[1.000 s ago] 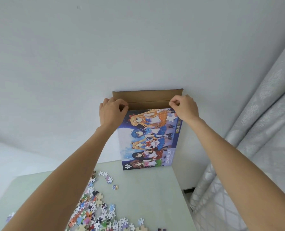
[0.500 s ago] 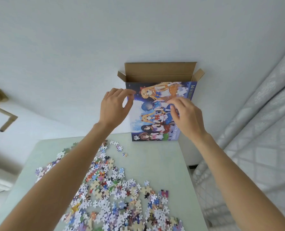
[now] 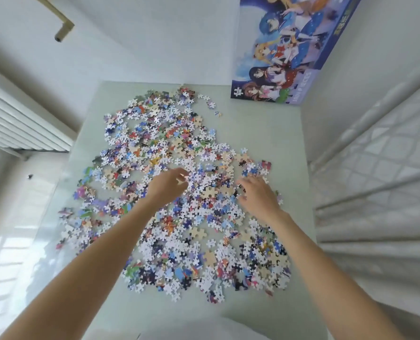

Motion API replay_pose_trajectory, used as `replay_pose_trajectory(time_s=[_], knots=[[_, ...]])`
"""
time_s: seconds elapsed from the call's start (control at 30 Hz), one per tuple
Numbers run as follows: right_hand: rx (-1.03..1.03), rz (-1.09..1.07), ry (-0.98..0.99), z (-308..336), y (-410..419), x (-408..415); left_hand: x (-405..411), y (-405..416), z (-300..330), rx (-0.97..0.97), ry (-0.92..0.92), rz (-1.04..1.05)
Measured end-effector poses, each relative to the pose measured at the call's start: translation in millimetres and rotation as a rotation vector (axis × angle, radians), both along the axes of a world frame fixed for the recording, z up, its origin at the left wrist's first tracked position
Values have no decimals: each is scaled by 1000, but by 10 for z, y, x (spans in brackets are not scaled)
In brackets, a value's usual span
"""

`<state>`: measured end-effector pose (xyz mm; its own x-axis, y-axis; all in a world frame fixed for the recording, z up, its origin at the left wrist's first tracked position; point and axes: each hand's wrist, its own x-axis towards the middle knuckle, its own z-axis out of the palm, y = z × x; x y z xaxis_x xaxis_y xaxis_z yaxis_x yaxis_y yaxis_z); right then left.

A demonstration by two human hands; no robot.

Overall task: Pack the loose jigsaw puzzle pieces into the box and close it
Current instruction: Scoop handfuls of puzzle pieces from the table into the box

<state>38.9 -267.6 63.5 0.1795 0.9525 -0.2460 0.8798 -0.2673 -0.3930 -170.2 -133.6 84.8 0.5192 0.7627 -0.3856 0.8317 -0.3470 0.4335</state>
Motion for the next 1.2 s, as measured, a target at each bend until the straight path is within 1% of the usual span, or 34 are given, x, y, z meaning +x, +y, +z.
replay_pose_trajectory(time_s=[0.07,0.17,0.27,0.33,0.37,0.47,0.5,0.57,0.6,0.63,0.7,0.77,0.8,0.87,0.93,1.0,1.07,1.2], knots=[[-110,-46,10,-278,-245,-230,-192,-209,-249,6,25,20],[-249,-151,-27,-592,-520,-499,-372,-460,-546,11,136,16],[-324,-227,-52,-731,-521,-726,-491,-601,-737,5,199,38],[-278,-225,-22,-716,-406,-875,-535,-641,-808,33,238,3],[-242,-187,-13,-704,-330,-952,-564,-628,-834,58,236,-16],[-155,-26,-8,-679,-142,-1102,-681,-515,-893,98,165,-52],[-113,-5,-9,-669,-94,-1109,-722,-460,-909,108,138,-54],[-11,-52,-27,-622,-1,-1064,-792,-341,-925,133,89,-59],[8,-94,-54,-598,57,-1013,-813,-285,-926,151,68,-51],[-30,-144,-79,-574,117,-952,-823,-240,-923,165,59,-34],[-217,-235,-74,-561,251,-859,-831,-168,-915,154,89,15],[-358,-251,-55,-595,352,-849,-820,-137,-927,101,146,41],[-383,-225,-46,-622,381,-884,-797,-134,-935,81,157,40],[-375,-135,-47,-660,418,-1018,-721,-145,-932,42,122,32],[-297,-81,-95,-687,433,-1151,-629,-169,-924,9,87,4],[-199,-80,-109,-701,434,-1214,-568,-186,-927,-20,80,-18],[-162,-87,-53,-693,438,-1225,-537,-174,-938,-56,64,-18],[-169,-115,36,-714,454,-1225,-502,-149,-960,-96,-25,-31]])
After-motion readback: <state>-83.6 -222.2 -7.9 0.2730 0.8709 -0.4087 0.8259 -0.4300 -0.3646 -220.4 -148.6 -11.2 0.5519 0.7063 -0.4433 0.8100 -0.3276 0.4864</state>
